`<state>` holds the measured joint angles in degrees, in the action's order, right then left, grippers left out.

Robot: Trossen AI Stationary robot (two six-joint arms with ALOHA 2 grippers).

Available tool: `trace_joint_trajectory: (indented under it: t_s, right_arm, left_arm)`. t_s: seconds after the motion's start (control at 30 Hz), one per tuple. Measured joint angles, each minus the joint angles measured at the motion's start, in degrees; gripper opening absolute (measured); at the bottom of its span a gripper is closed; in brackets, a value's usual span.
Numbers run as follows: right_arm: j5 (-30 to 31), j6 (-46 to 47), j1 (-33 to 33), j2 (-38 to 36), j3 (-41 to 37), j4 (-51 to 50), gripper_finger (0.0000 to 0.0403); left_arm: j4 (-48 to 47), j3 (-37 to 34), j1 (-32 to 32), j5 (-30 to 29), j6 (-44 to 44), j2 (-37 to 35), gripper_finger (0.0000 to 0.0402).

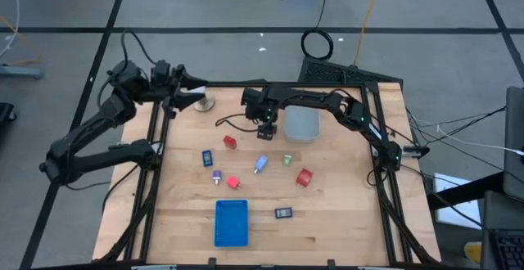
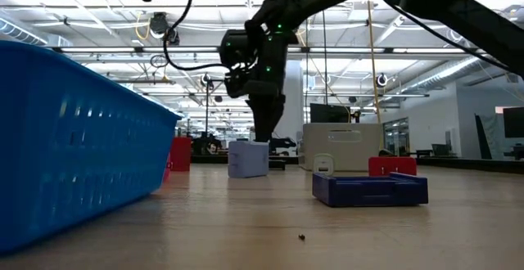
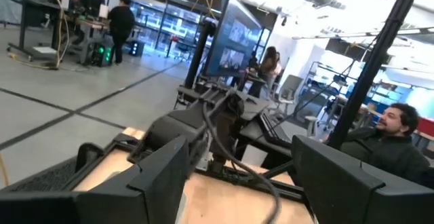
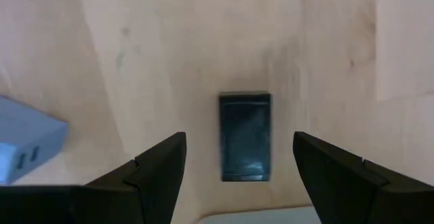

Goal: Pick & Place Office items
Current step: Put the black digital timer into the blue bin

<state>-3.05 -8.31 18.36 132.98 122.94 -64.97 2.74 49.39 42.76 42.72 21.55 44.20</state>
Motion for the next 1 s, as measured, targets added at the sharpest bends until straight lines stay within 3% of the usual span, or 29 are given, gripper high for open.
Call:
trace_joint_trajectory:
  t_s: [0.47,0.83,1.0]
  right_arm:
    - [-1.7,1.9,1.0,0.0,-0.5,2.7,0.0265]
    - [-1.5,0.4,0.7,-0.3,-12.3,8.6,0.0265]
    - [-0.2,0.2,0.1,-0.3,-13.1,10.6,0.0265]
  left_arm:
    - [-1.3,0.0,0.1,-0.1,-0.5,-1.1,0.0267]
    - [-1.9,0.0,0.1,-0.1,-0.6,-1.1,0.0267]
    - [-4.4,0.0,0.1,-0.2,-1.3,-1.1,0.0267]
